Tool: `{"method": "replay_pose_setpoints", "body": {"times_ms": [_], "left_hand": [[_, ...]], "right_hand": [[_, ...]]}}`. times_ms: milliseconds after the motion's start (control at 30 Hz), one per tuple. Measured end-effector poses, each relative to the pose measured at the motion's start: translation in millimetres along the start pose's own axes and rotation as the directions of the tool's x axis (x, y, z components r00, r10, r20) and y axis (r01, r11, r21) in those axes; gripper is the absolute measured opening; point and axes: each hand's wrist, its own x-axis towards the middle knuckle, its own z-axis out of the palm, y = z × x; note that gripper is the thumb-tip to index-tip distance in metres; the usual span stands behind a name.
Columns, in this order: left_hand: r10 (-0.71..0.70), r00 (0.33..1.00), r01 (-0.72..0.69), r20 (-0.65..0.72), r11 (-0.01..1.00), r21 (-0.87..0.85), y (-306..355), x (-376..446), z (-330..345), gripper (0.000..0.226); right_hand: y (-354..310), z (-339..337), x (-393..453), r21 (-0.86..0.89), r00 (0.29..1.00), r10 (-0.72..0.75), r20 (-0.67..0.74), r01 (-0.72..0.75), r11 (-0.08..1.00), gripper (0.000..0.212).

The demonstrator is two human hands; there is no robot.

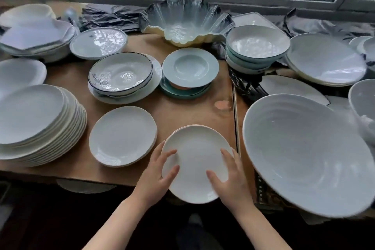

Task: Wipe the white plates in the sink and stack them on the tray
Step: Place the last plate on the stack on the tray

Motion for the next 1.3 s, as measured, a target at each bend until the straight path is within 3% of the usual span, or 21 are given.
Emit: {"method": "replay_pose_setpoints", "body": {"times_ms": [933, 1300], "left_hand": [[-0.042, 0.999, 0.040, 0.026, 0.997, 0.062, -14.7, 76.3, 14.7, 0.038], [-0.084, 0.996, 0.080, 0.034, 0.993, 0.091, -18.7, 83.4, 15.0, 0.043]], "right_hand": [[27.2, 12.8, 78.7, -0.040, 1.000, 0.010, 0.010, -0.010, 0.999, 0.071], [29.8, 13.2, 83.0, -0.064, 1.000, 0.016, 0.007, -0.015, 0.998, 0.071]]}}
